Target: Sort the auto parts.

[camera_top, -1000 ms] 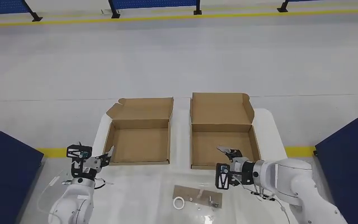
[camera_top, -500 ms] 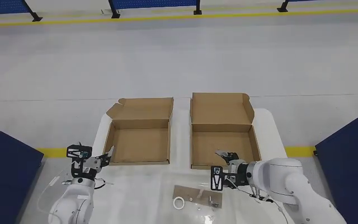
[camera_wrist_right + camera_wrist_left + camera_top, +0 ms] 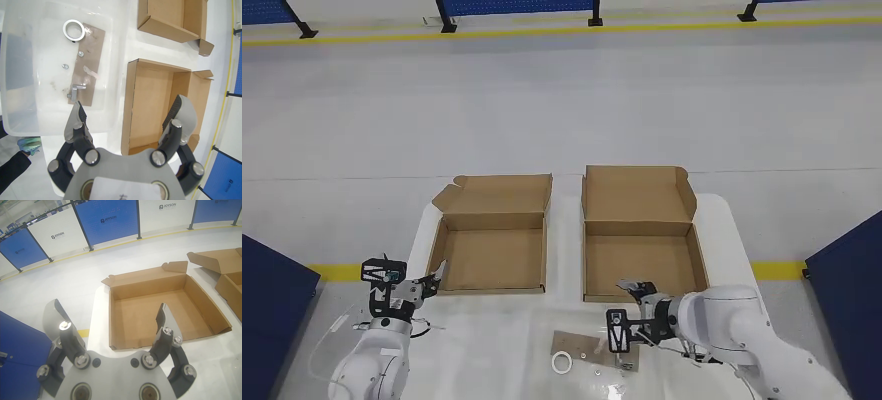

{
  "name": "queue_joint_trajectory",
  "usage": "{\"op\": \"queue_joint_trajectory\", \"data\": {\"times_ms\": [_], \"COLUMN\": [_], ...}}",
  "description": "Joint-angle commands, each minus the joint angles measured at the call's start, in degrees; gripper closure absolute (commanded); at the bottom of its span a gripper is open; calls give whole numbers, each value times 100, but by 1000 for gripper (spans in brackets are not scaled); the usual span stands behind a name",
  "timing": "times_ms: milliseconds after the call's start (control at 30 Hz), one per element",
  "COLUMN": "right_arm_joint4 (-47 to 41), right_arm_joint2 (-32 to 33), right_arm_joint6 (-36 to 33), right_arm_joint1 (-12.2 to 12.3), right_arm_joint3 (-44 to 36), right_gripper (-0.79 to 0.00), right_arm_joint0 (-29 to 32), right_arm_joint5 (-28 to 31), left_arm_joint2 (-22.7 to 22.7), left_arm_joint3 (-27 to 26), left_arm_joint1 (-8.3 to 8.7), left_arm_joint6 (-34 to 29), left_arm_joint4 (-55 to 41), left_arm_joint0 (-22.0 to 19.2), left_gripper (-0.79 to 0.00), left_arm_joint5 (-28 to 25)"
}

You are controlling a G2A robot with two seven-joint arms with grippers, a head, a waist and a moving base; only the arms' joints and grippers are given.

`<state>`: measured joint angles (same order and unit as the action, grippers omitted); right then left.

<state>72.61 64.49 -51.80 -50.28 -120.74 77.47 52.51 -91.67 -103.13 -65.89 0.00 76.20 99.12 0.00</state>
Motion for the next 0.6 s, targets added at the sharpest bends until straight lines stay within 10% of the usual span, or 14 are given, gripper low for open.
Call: {"op": "queue_joint_trajectory", "data": {"times_ms": [0, 567], "right_arm_joint4": [-437, -822], "right_arm_joint2": [-217, -702], "right_arm_joint6": [-282, -873], "right_arm_joint1": [134, 350], "right_arm_joint3": [-2, -280], "right_gripper": [-785, -785], "right_arm_joint0": [-221, -618], "right_arm_joint5": [-282, -898], "left_arm_joint2": [0, 0], "left_arm_joint3": [0, 0], "left_arm_joint1": [0, 0], "left_arm_joint6": [0, 0], "left_arm_joint4": [0, 0], "left_arm_joint0": [0, 0], "left_gripper": [-785, -785], "left_arm_joint5": [0, 0]}}
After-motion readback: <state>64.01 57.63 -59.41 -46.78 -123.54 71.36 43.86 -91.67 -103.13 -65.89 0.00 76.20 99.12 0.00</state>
